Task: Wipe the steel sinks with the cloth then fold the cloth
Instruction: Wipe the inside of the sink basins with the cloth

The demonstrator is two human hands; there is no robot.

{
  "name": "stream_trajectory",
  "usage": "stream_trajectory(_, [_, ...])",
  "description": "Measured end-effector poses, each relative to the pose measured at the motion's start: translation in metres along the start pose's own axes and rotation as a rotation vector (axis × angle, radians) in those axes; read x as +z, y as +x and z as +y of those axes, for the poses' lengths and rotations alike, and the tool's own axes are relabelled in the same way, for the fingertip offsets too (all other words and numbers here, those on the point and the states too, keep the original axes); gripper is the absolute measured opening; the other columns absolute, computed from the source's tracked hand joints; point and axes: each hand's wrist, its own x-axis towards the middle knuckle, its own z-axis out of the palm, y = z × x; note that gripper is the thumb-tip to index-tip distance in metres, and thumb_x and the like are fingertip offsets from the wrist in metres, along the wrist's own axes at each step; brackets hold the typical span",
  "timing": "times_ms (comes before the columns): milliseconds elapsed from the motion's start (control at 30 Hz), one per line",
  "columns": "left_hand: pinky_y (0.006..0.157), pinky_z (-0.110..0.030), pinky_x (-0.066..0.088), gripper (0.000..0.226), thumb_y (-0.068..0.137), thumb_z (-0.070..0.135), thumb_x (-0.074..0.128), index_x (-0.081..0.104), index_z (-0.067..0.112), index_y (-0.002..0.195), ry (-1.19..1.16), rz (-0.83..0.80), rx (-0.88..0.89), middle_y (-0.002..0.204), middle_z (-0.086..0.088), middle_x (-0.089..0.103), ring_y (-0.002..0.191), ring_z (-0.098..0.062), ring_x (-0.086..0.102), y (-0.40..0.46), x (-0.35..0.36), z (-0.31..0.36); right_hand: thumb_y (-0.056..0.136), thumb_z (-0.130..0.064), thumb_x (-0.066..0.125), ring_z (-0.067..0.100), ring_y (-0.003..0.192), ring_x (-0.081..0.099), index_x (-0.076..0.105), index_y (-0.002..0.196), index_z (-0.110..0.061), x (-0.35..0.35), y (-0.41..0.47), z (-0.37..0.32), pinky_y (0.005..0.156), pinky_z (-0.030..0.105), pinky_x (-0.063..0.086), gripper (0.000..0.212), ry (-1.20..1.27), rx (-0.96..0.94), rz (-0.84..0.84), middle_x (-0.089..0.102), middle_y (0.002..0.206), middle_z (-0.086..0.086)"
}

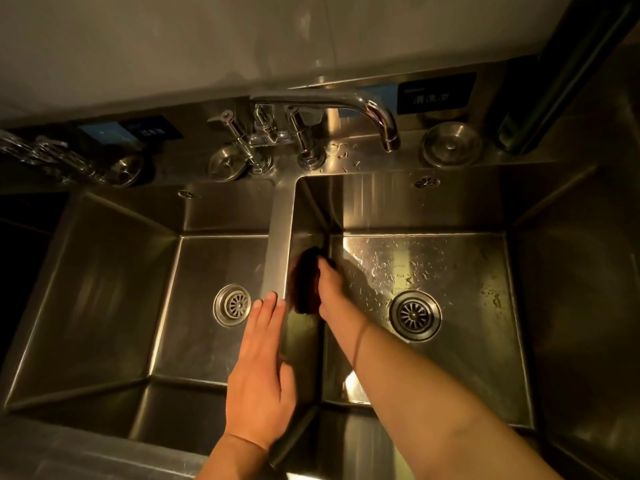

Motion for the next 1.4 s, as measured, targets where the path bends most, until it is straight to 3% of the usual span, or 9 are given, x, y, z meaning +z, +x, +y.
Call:
stream_trajectory(200, [0.094,0.009,0.026,0.087,0.082,0.019,0.037,0.018,0.038,0.164,0.000,0.007,0.028,0.172,0.020,0.013,0.160,-0.009,0.009,0.000,-0.001,-0.002,0.109,-0.027,0.043,0.035,0.132,0.054,0.056,0.139,0.002,-0.026,-0.020,0.067,0.113,0.043,0.041,0.043,-0.183,0.173,0.077,0.058,0.141,0.020])
stream_trajectory(367, [0.106,-0.006,0.024,0.086,0.083,0.021,0.037,0.017,0.040,0.164,-0.008,0.006,0.020,0.171,0.023,0.011,0.159,-0.006,0.008,0.000,-0.003,0.001,0.108,-0.034,0.045,0.032,0.127,0.058,0.059,0.137,-0.005,-0.038,-0.068,0.067,0.111,0.043,0.046,0.044,-0.050,0.382,-0.144,0.062,0.136,0.017])
stream_trajectory(533, [0.091,0.011,0.019,0.084,0.086,0.019,0.041,0.019,0.040,0.164,-0.027,0.003,0.009,0.171,0.024,0.012,0.159,-0.005,0.010,0.000,-0.004,0.002,0.088,-0.028,0.079,0.033,0.117,0.066,0.065,0.127,-0.010,-0.031,-0.091,0.007,0.106,0.050,0.050,0.045,0.107,0.118,-0.210,0.069,0.126,0.017])
stream_trajectory(633, [0.105,-0.004,0.027,0.089,0.084,0.016,0.047,0.017,0.041,0.164,-0.045,0.014,0.029,0.171,0.025,0.010,0.159,-0.004,0.009,-0.001,-0.004,0.001,0.073,-0.027,0.089,0.019,0.102,0.072,0.067,0.115,-0.018,-0.035,-0.092,-0.041,0.097,0.039,0.058,0.048,-0.254,-0.423,-0.059,0.074,0.112,0.003])
stream_trajectory(733, [0.093,-0.019,0.053,0.090,0.083,0.016,0.047,0.016,0.041,0.164,-0.068,0.023,0.018,0.171,0.025,0.008,0.159,-0.002,0.007,-0.001,-0.003,-0.001,0.082,-0.024,0.082,0.007,0.130,0.051,0.053,0.140,-0.023,-0.046,-0.078,-0.081,0.110,0.021,0.042,0.065,-0.795,-0.903,-0.107,0.054,0.144,-0.005])
stream_trajectory(867, [0.077,-0.014,0.056,0.092,0.081,0.017,0.046,0.015,0.042,0.164,-0.083,0.018,0.008,0.171,0.025,0.009,0.158,-0.002,0.006,-0.001,-0.001,-0.003,0.085,-0.006,0.074,0.031,0.153,0.025,0.037,0.154,-0.012,-0.062,-0.036,-0.122,0.122,0.043,0.031,0.079,-1.870,-1.547,-0.095,0.028,0.165,0.010])
stream_trajectory(1033, [0.077,-0.014,0.055,0.091,0.082,0.020,0.046,0.013,0.043,0.164,-0.065,0.016,0.002,0.170,0.027,0.008,0.158,0.000,0.005,-0.001,0.000,-0.005,0.099,-0.008,0.052,0.036,0.154,0.019,0.029,0.157,-0.007,-0.091,-0.005,-0.170,0.124,0.051,0.020,0.062,-2.626,-1.713,-0.222,0.021,0.166,0.016])
stream_trajectory(1133, [0.061,-0.012,0.055,0.090,0.082,0.020,0.045,0.015,0.041,0.164,-0.053,0.007,0.005,0.171,0.025,0.009,0.158,-0.002,0.007,-0.001,0.000,-0.005,0.101,-0.008,0.043,0.032,0.148,0.037,0.041,0.152,-0.007,-0.122,0.000,-0.197,0.119,0.050,0.036,0.051,-2.827,-1.789,-0.225,0.040,0.158,0.015])
stream_trajectory(1400, [0.058,-0.009,0.048,0.089,0.082,0.022,0.045,0.015,0.041,0.164,-0.041,0.007,-0.005,0.171,0.026,0.009,0.158,-0.001,0.006,-0.002,0.001,-0.005,0.108,-0.015,0.028,0.035,0.156,-0.003,0.017,0.159,-0.003,-0.231,-0.005,-0.227,0.127,0.052,0.001,0.053,-3.253,-1.177,-0.249,0.010,0.169,0.016])
